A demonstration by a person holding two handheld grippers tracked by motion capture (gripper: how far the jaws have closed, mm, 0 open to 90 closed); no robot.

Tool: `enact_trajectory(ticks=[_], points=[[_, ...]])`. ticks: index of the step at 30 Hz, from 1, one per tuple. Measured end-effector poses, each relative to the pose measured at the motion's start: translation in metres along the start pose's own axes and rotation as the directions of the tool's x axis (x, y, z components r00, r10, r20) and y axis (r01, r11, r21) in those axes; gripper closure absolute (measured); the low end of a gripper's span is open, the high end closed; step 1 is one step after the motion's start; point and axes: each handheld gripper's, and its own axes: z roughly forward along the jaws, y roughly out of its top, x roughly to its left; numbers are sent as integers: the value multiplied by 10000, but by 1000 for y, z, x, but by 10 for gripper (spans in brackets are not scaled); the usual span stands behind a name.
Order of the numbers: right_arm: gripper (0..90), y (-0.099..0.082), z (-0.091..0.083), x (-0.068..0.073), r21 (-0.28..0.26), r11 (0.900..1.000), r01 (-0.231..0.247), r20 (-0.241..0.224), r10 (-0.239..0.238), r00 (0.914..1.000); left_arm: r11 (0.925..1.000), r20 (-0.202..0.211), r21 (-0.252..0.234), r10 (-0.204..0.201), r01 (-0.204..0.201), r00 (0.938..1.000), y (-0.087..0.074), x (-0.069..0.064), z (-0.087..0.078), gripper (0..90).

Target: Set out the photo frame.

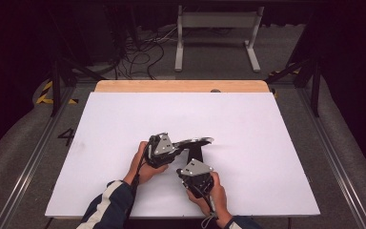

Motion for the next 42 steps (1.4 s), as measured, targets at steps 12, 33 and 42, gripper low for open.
enact_trajectory(ticks=[12, 33, 42], points=[[900, -6, -7, -12, 94, 9996, -258, -248, 260, 9994, 10000, 112, -82, -29, 30, 9999, 0, 0, 1, 770], [900, -7, -6, -16, 66, 9990, -441, -451, 443, 9980, 9992, 102, -405, -42, 46, 9999, 5, -2, 4, 742], [900, -9, -11, -19, 163, 9981, -590, -243, 594, 9979, 9995, 12, -205, 243, -242, 9997, 6, -6, 1, 773]])
